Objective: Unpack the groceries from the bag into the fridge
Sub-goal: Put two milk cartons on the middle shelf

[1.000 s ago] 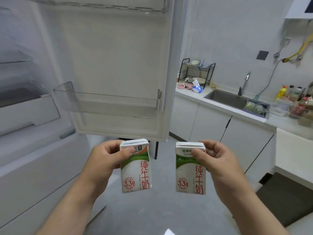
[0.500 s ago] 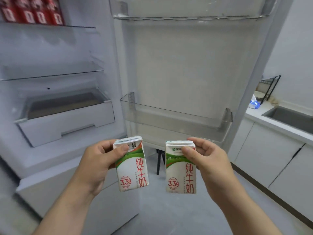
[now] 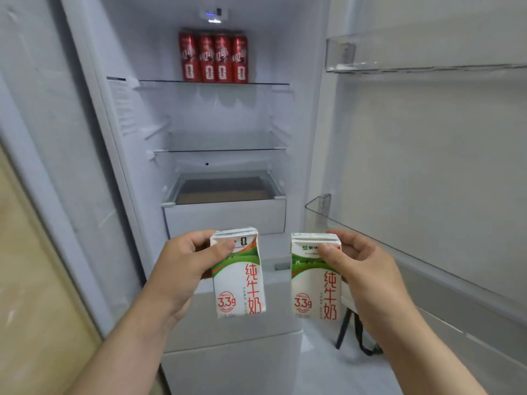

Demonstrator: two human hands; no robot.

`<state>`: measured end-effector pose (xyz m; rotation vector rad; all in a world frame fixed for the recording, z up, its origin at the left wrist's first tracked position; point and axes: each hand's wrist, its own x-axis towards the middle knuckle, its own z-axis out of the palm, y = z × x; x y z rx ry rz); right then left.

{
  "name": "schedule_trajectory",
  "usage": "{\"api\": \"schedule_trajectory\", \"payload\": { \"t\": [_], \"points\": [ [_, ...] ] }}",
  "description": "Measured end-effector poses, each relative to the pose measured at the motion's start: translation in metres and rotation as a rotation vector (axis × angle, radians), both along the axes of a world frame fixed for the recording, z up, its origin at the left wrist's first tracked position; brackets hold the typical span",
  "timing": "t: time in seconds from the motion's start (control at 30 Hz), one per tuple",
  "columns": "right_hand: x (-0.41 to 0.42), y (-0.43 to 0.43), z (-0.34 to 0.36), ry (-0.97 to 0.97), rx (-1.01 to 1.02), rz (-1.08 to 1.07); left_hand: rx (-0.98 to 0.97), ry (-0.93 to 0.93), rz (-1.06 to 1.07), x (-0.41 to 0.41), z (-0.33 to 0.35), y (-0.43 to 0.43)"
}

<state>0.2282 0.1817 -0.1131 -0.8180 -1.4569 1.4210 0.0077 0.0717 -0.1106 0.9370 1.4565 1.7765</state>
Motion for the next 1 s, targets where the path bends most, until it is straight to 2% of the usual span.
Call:
{"api": "schedule_trajectory", "payload": {
  "t": [0.33,0.53,0.7,1.0],
  "points": [
    [-0.051,0.053,0.016,0.066,0.050,0.213,0.068,0.041,0.229,-0.015,0.013,0.012],
    [-0.093,0.070,0.015,0.081,0.079,0.259,0.113,0.091,0.321,-0.032,0.023,0.019],
    [-0.127,0.081,0.015,0.065,0.092,0.275,0.148,0.069,0.356,-0.062,0.030,0.038],
    [-0.204,0.119,0.028,0.082,0.093,0.196,0.149,0.167,0.286,-0.151,0.038,0.091]
  ]
}}
